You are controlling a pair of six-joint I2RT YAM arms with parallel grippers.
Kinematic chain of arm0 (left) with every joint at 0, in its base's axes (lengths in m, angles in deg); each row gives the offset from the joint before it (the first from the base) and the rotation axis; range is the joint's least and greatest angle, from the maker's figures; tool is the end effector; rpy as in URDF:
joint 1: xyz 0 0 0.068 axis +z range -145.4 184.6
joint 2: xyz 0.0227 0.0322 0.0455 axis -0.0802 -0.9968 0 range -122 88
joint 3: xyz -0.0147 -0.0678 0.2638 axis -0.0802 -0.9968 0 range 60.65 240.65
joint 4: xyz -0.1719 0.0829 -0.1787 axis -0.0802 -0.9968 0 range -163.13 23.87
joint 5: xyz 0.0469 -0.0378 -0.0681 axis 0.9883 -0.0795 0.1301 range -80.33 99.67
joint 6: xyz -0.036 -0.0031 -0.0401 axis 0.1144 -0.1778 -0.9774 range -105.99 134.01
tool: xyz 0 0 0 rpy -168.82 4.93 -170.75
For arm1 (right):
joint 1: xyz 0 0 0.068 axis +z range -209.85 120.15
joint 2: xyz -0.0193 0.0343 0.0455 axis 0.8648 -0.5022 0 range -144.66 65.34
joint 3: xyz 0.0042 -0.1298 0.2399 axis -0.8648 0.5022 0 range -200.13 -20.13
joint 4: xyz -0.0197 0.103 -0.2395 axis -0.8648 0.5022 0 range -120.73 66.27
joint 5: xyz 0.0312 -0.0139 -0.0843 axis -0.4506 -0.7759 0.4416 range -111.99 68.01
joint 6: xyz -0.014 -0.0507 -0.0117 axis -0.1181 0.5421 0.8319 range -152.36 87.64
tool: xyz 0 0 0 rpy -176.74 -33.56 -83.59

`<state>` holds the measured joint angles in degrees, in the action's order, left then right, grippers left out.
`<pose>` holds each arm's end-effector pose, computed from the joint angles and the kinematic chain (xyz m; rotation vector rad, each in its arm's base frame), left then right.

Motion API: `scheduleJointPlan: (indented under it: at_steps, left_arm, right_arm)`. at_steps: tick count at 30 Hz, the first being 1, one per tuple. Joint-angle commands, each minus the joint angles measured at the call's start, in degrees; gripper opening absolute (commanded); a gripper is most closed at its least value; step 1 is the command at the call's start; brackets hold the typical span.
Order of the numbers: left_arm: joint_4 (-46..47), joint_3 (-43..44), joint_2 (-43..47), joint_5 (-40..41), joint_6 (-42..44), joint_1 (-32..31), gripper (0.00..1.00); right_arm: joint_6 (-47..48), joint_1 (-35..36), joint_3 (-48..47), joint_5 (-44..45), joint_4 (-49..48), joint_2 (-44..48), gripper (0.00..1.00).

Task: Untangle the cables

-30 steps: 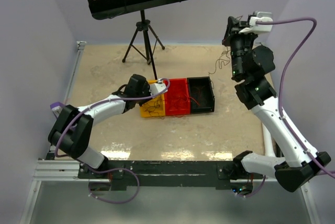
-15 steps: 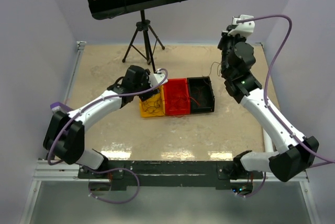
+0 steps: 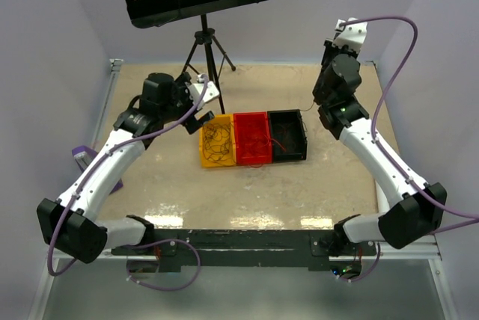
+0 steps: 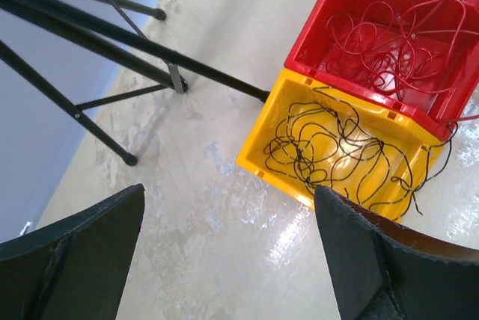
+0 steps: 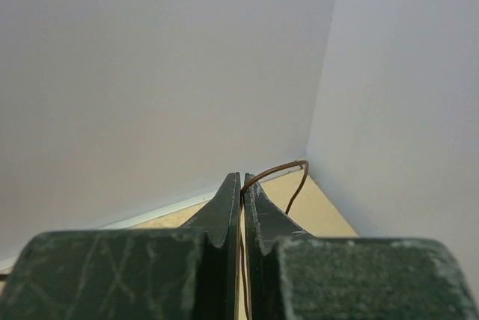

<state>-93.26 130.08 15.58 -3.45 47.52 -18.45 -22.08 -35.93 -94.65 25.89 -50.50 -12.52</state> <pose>0.2564 -0.1178 0.3577 1.1067 1.7659 -0.1290 0.2908 0.1000 0.4449 0.3263 1.3492 -0.3365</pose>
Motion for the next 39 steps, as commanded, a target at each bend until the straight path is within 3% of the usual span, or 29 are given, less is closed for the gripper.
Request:
scheduleJointPlan:
  at_steps: [1,9,18,23,27,39]
  left_arm:
    - [-5.7,1.9,2.4,-6.6,-2.1,4.2,1.00]
    - [-7.9,-0.8,6.2,-8.4,-2.1,6.5,1.00]
    - [-5.7,-5.5,6.4,-6.7,-2.9,6.6,1.00]
    - [-4.6,-9.1,7.0,-5.3,-2.0,6.6,1.00]
    - [-4.2,-9.9,7.5,-5.1,-2.3,6.6,1.00]
    - [-2.8,-10.6,8.9,-4.3,-4.8,6.6,1.00]
  right_arm:
    - [4.4,-0.4,-6.8,4.9,-4.2,1.4,0.00]
    - [3.5,-0.5,-10.9,3.6,-3.0,6.8,0.00]
    - [-2.9,-0.3,-18.1,-4.8,3.5,12.5,0.00]
    - [-7.9,-0.4,-22.1,-18.2,3.1,16.6,0.00]
    - [-12.3,-0.3,-27.3,-23.5,7.9,14.6,0.00]
    - [-19.1,-0.4,-14.9,-32.2,7.3,14.2,0.00]
